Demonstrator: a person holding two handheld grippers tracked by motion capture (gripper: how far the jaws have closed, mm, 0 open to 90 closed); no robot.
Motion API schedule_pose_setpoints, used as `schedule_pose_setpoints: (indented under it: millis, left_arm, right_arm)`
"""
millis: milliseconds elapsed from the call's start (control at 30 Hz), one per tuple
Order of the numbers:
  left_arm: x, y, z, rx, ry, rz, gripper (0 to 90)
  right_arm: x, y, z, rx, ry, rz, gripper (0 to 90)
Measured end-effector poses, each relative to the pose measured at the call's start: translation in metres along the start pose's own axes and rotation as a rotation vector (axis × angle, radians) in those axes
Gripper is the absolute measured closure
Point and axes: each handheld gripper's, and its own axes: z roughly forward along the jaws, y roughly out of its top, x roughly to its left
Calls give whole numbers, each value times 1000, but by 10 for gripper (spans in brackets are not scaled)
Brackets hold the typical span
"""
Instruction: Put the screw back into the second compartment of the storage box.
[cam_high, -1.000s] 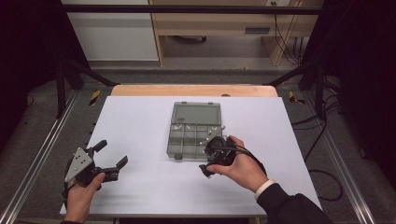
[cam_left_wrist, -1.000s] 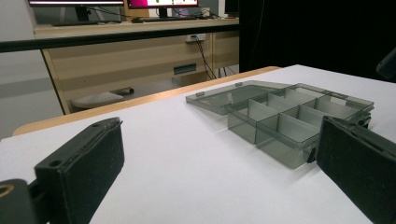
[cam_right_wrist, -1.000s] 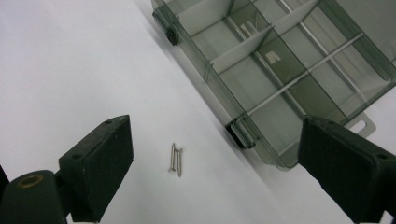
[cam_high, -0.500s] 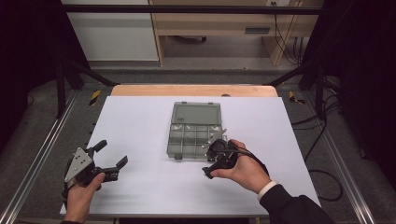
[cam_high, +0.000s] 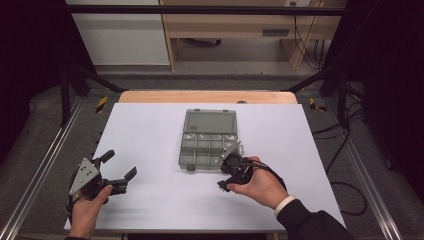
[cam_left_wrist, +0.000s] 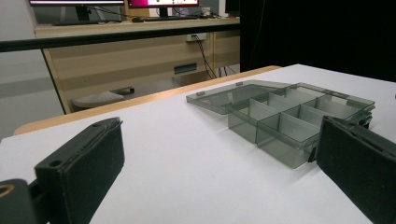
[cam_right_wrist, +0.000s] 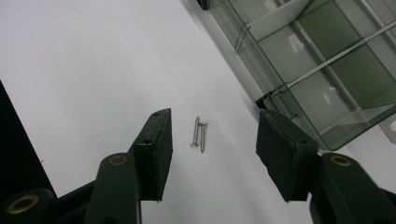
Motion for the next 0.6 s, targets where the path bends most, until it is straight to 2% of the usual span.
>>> schedule_pose_setpoints:
  millis: [233, 533, 600]
  left_arm:
    - [0, 0, 0, 2, -2, 1, 11]
    - [0, 0, 0, 4, -1, 4, 12]
    - [0, 0, 0, 5, -2, 5, 12]
  right_arm:
    - [1, -1, 9, 18, 18, 4, 526]
    - [1, -2, 21, 35, 37, 5, 675]
    - [0, -2, 23, 41, 29, 5, 701]
